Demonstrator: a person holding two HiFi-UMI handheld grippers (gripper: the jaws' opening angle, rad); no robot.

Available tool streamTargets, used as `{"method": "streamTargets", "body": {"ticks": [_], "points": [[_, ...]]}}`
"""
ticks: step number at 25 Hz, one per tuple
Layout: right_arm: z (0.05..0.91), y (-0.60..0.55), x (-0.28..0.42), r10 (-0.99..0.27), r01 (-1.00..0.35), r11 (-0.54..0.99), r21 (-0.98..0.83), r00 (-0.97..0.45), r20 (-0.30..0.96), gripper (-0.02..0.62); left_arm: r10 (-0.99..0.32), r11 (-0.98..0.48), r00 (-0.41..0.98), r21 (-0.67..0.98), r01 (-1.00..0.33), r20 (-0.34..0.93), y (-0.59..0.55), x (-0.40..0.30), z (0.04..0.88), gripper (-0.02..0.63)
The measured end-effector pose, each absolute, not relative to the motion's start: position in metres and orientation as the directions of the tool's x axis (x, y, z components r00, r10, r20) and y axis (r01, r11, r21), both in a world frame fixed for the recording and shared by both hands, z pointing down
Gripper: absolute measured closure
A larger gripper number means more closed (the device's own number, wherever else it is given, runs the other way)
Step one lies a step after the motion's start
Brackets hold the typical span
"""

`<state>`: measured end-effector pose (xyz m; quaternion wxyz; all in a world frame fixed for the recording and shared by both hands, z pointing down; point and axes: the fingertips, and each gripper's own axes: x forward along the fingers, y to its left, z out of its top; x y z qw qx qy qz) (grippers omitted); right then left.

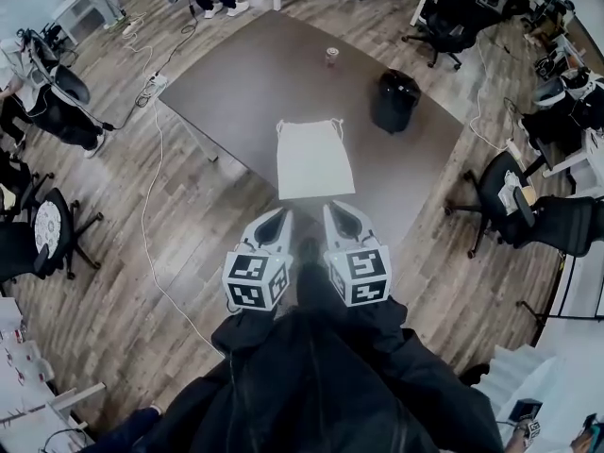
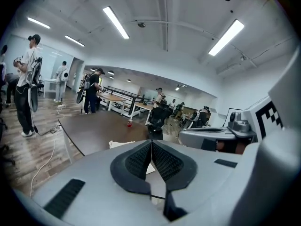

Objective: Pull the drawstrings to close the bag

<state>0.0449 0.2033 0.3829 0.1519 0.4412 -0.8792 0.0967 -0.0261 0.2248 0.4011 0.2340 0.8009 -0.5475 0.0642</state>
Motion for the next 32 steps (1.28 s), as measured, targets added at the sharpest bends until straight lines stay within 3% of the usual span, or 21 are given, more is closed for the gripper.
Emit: {"method": "streamTargets", "body": {"ticks": [13,32], "points": [[0.424,0.024,0.047,-0.711,-0.810,0.579,-0.095,-0.559,0.426,0.574,-0.815,-0.217,0.345,0.306,-0.927,0.466,0.049,-0.046,0.449,0.574],[0.522,-0.070,0.067,-0.629,-0.843,0.532,-0.077,-0.454,0.631,0.574,-0.676,-0.110,0.336,0.361,-0.926,0.656,-0.033,-0.078,0.565,0.574]]}}
